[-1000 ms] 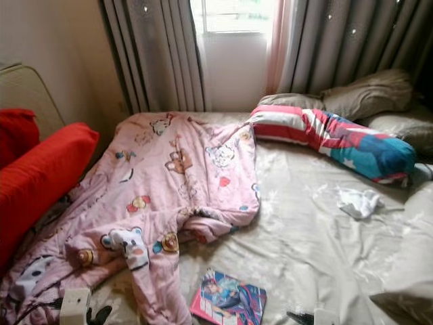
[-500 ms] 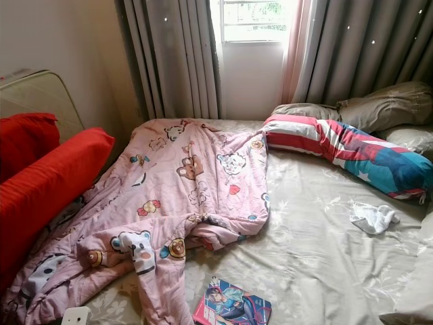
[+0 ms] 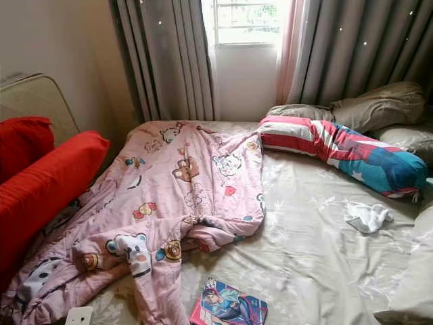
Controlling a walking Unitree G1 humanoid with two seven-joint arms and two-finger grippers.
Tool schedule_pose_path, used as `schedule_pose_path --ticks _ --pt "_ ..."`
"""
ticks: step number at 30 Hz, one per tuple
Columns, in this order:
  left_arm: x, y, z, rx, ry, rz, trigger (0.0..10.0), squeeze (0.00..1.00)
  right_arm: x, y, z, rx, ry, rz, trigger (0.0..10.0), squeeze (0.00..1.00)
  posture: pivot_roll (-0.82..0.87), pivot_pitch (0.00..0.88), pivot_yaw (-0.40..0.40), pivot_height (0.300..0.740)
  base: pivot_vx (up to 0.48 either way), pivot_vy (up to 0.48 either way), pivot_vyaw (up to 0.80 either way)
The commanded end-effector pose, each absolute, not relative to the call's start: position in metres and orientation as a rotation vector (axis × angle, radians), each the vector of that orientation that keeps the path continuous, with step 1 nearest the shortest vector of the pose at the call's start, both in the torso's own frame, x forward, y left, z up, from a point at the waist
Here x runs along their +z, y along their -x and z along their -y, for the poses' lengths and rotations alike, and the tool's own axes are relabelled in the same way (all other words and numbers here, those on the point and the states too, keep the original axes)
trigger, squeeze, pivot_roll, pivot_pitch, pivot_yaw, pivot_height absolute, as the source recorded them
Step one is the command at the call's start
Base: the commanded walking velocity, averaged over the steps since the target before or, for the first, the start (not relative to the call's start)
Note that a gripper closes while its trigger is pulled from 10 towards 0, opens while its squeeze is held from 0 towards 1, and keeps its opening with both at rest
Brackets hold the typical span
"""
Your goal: Clean up the room
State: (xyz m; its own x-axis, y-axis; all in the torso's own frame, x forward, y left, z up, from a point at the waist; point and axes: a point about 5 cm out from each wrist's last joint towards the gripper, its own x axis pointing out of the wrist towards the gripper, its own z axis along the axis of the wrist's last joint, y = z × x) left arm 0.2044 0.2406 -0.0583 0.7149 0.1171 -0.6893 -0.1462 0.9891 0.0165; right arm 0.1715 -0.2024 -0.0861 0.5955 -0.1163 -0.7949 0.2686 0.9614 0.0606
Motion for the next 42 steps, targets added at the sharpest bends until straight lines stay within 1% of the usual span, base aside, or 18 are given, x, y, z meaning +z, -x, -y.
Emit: schedule_pose_path --ticks 1,9,18,28,35,42 --pt "-0.064 -0.195 -0.242 0.159 0.046 -0.792 10.0 0.00 -0.089 -0.166 0.200 -0.223 -0.182 -0.928 10.0 0.00 -0.04 0.000 0.034 0.717 0.000 0.000 0.00" --pt "-0.067 -0.190 -0.241 0.174 0.064 -0.809 10.0 0.00 -0.092 -0.158 0.205 -0.228 -0.180 -0.956 10.0 0.00 -0.04 0.000 0.026 0.717 0.000 0.000 0.00" --pt "-0.069 -0.185 -0.243 0.175 0.065 -0.830 10.0 0.00 -0.092 -0.158 0.204 -0.220 -0.176 -0.960 10.0 0.00 -0.06 0.000 0.032 0.717 0.000 0.000 0.00" --pt "-0.069 -0.184 -0.245 0.176 0.064 -0.836 10.0 0.00 -0.092 -0.156 0.213 -0.232 -0.174 -0.975 10.0 0.00 -0.05 0.000 0.035 0.717 -0.248 0.000 0.00" --pt "-0.070 -0.183 -0.245 0.175 0.062 -0.841 10.0 0.00 -0.092 -0.156 0.212 -0.229 -0.176 -0.975 10.0 0.00 -0.05 0.000 0.036 0.717 -0.265 0.000 0.00" --pt "-0.071 -0.182 -0.244 0.174 0.055 -0.849 10.0 0.00 -0.093 -0.154 0.211 -0.225 -0.177 -0.980 10.0 0.00 -0.05 0.000 0.034 0.717 0.000 0.000 0.00"
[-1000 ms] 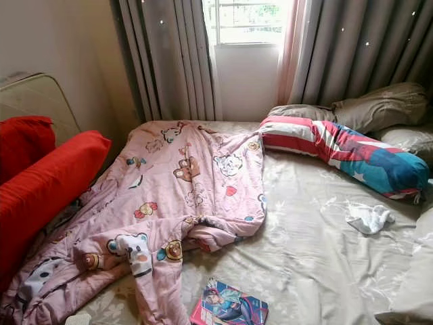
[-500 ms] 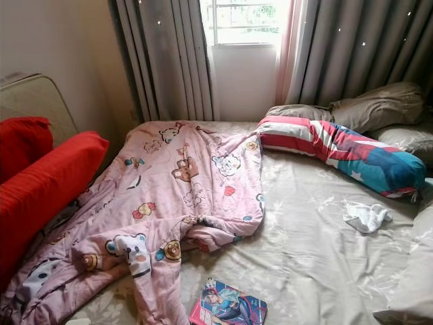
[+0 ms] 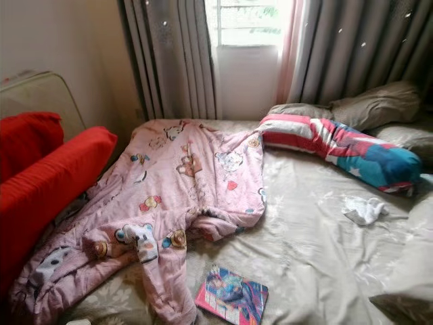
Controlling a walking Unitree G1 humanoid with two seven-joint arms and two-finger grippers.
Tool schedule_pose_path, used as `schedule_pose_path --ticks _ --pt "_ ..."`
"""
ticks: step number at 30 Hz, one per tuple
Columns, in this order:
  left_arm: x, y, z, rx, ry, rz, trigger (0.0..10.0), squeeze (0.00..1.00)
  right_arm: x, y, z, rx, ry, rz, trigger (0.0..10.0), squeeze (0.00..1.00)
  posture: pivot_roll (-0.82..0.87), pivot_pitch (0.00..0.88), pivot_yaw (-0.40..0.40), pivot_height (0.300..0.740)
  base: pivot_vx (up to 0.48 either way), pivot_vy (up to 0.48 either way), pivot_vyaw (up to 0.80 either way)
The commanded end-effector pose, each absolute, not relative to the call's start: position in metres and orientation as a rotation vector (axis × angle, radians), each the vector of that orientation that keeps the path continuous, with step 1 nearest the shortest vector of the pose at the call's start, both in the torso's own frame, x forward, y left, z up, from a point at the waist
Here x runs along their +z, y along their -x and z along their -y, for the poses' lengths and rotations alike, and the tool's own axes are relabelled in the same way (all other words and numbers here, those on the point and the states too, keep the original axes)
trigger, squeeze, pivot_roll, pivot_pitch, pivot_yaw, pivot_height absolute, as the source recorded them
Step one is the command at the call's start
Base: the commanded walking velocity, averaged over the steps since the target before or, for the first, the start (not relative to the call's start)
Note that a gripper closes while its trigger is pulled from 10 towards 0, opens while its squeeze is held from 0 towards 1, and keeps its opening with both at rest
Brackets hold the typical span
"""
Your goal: Clean up the room
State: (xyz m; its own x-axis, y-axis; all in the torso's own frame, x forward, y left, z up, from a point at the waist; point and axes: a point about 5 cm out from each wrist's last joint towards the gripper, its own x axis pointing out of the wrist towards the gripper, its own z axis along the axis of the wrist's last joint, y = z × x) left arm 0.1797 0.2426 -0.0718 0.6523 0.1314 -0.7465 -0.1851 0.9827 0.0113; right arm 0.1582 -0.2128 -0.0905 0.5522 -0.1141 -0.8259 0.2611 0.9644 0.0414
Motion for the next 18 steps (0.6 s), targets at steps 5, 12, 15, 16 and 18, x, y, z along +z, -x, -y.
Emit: schedule_pose_path --ticks 5,12,15,16,18 --pt "-0.070 -0.183 -0.243 0.172 0.054 -0.847 10.0 0.00 -0.093 -0.154 0.211 -0.225 -0.177 -0.981 10.0 0.00 -0.05 0.000 0.035 0.717 0.000 0.000 0.00" --pt "-0.069 -0.183 -0.249 0.175 0.053 -0.847 10.0 0.00 -0.093 -0.154 0.211 -0.220 -0.170 -0.982 10.0 0.00 -0.05 0.000 0.034 0.717 0.000 0.000 0.00" --pt "-0.069 -0.179 -0.255 0.182 0.052 -0.853 10.0 0.00 -0.093 -0.155 0.211 -0.211 -0.158 -0.982 10.0 0.00 -0.05 0.000 0.033 0.717 0.000 0.000 0.00" --pt "-0.069 -0.176 -0.257 0.185 0.052 -0.858 10.0 0.00 -0.092 -0.155 0.211 -0.207 -0.157 -0.978 10.0 0.00 -0.05 0.000 0.032 0.717 0.000 0.000 0.41" --pt "-0.070 -0.173 -0.260 0.191 0.053 -0.865 10.0 0.00 -0.092 -0.156 0.211 -0.191 -0.132 -0.974 10.0 0.00 -0.05 0.000 0.032 0.717 0.000 0.000 0.56"
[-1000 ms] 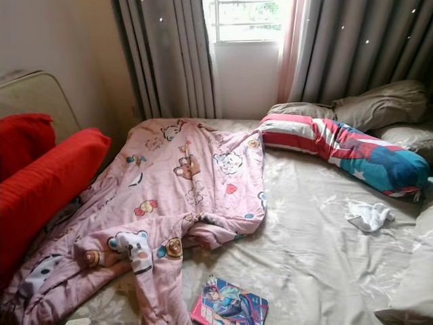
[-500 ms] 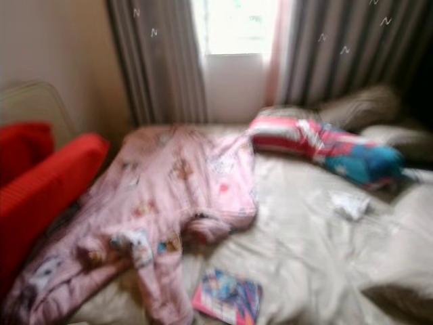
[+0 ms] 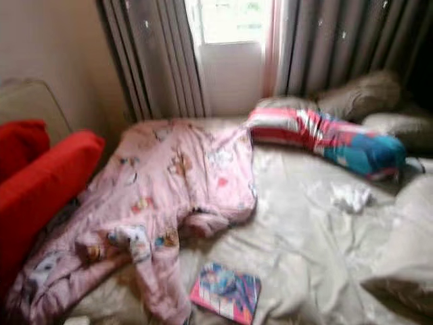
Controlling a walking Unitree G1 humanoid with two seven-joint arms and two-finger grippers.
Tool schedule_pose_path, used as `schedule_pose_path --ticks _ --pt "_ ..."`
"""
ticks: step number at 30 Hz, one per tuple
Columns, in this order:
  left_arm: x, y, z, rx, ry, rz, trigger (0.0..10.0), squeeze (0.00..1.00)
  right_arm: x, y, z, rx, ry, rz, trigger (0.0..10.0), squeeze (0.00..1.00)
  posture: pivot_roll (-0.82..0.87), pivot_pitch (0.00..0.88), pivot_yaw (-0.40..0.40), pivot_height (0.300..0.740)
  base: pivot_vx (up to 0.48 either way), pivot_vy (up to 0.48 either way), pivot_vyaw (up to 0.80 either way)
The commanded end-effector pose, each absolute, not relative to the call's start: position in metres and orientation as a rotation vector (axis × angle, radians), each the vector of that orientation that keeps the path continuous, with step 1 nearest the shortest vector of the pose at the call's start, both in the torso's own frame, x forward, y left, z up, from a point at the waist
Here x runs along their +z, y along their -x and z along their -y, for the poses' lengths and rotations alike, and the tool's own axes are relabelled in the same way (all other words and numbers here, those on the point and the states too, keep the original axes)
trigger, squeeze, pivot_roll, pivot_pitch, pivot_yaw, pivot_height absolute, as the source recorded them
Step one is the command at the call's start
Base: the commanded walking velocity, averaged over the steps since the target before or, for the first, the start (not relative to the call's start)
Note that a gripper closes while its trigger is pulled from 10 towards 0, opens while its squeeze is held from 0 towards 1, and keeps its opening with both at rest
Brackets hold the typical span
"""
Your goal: Clean up the room
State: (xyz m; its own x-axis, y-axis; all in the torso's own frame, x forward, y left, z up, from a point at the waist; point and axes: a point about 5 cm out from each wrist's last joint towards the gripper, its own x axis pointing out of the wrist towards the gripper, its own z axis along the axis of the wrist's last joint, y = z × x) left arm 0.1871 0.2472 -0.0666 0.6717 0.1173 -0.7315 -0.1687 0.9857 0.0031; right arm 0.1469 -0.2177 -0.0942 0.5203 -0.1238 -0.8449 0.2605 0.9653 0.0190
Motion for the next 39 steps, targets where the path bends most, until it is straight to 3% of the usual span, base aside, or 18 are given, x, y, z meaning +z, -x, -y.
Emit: schedule_pose_path --ticks 1,15,23,31,39 --pt "-0.070 -0.171 -0.261 0.193 0.054 -0.868 10.0 0.00 -0.092 -0.156 0.211 -0.189 -0.128 -0.973 10.0 0.00 -0.04 0.000 0.031 0.717 0.000 0.000 0.80" --pt "-0.078 -0.160 -0.254 0.198 0.065 -0.909 10.0 0.00 -0.094 -0.155 0.201 -0.158 -0.120 -0.983 10.0 0.00 -0.05 0.000 0.025 0.717 0.000 0.000 0.80" --pt "-0.077 -0.170 -0.244 0.181 0.065 -0.895 10.0 0.00 -0.094 -0.156 0.197 -0.137 -0.117 -0.985 10.0 0.00 -0.04 0.000 0.025 0.717 0.000 0.000 0.80" --pt "-0.067 -0.189 -0.247 0.174 0.057 -0.854 10.0 0.00 -0.089 -0.171 0.188 -0.106 -0.117 -0.960 10.0 0.00 -0.04 0.000 0.028 0.717 0.000 0.000 0.80" --pt "-0.066 -0.188 -0.252 0.182 0.058 -0.852 10.0 0.00 -0.087 -0.176 0.184 -0.086 -0.109 -0.945 10.0 0.00 -0.04 0.000 0.028 0.717 0.000 0.000 0.80"
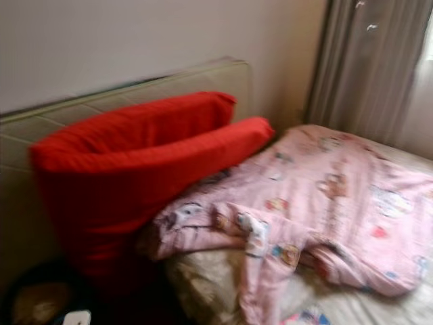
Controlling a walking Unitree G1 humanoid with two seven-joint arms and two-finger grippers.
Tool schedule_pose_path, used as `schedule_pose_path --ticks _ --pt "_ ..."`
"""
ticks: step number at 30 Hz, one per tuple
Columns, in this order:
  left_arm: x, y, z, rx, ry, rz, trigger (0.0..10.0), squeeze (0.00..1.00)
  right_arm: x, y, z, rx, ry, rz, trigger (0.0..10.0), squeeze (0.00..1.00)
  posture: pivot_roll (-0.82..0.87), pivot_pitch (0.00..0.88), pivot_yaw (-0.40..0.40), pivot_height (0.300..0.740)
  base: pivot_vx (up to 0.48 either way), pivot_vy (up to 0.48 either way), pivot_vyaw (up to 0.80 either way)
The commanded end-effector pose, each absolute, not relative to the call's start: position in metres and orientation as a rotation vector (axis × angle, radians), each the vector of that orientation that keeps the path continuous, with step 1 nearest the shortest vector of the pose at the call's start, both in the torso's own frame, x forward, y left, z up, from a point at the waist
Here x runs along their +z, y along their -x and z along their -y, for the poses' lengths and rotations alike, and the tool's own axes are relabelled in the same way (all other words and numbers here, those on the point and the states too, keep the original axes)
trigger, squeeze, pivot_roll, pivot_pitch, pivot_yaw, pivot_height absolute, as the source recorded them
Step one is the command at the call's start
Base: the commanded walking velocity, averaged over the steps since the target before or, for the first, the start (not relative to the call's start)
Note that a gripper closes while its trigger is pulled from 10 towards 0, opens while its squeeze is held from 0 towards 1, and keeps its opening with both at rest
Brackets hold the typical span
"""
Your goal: Clean up the room
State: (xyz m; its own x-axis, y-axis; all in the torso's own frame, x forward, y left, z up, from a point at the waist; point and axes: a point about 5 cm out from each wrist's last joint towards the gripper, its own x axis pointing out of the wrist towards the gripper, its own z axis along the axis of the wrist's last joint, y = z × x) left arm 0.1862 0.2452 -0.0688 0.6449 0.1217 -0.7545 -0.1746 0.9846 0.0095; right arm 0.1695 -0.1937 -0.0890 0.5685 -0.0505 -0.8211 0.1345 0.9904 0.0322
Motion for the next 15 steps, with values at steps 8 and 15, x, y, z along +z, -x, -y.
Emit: schedule_pose_path --ticks 8,15 --pt "-0.073 -0.160 -0.269 0.217 0.060 -0.894 10.0 0.00 -0.089 -0.172 0.187 -0.085 -0.112 -0.950 10.0 0.00 -0.04 0.000 0.025 0.717 0.000 0.000 0.80" --pt "-0.082 -0.152 -0.250 0.209 0.071 -0.925 10.0 0.00 -0.090 -0.167 0.188 -0.081 -0.118 -0.959 10.0 0.00 -0.03 0.000 0.023 0.717 0.000 0.000 0.80"
